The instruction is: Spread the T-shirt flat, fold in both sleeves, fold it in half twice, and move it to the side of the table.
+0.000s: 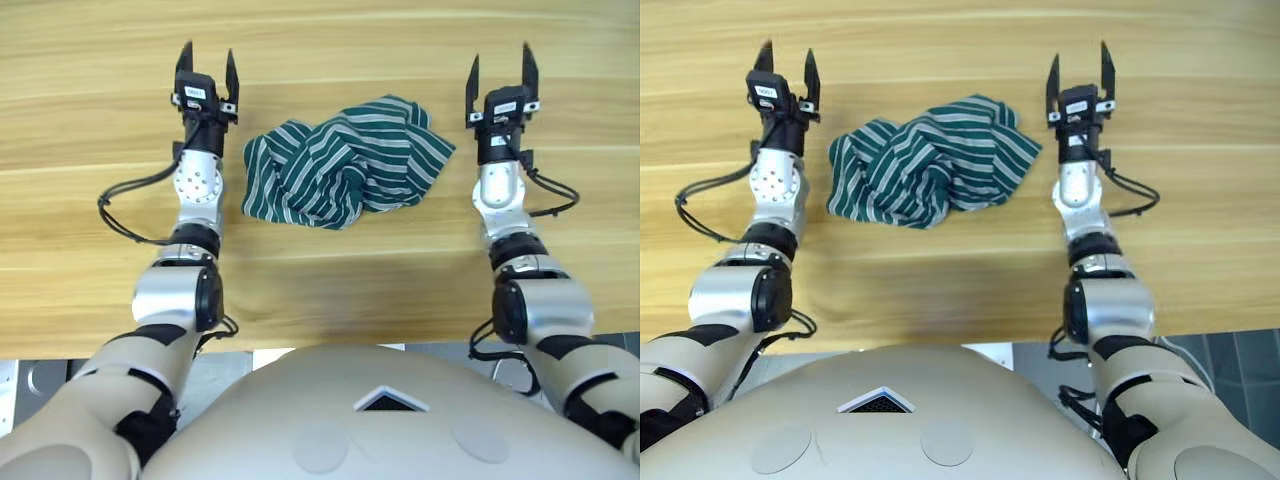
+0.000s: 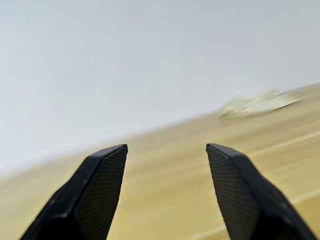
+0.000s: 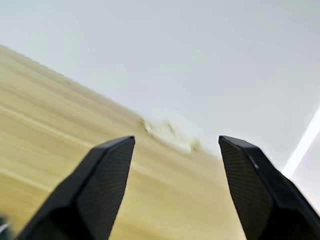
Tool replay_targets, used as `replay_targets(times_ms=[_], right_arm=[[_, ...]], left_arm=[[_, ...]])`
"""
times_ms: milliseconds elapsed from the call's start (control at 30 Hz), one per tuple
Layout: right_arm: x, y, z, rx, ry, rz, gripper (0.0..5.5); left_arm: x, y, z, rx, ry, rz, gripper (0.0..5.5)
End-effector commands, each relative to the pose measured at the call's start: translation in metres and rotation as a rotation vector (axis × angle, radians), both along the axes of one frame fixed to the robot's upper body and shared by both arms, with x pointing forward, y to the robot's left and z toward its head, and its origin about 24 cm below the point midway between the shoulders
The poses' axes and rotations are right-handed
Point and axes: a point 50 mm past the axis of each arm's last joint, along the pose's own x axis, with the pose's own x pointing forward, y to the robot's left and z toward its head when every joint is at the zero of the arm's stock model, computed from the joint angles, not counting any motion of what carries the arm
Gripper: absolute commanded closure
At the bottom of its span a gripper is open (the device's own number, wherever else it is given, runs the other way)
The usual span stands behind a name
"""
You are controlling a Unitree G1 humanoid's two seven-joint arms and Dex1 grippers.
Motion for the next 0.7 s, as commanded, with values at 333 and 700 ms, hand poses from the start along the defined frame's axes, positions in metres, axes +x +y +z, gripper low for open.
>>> replay_targets(times_ms=[333,700], right_arm=[[-0.131,-0.019,0.011,-0.775,0.412,0.595,2.41],[-0.125,0.003,-0.012,-0.878,0.572,0.698,2.41]], left_arm=[[-0.167,-0.024,0.008,0.727,0.174,-0.802,2.55],[-0.154,-0.027,-0.005,0.898,0.372,-0.706,2.55]])
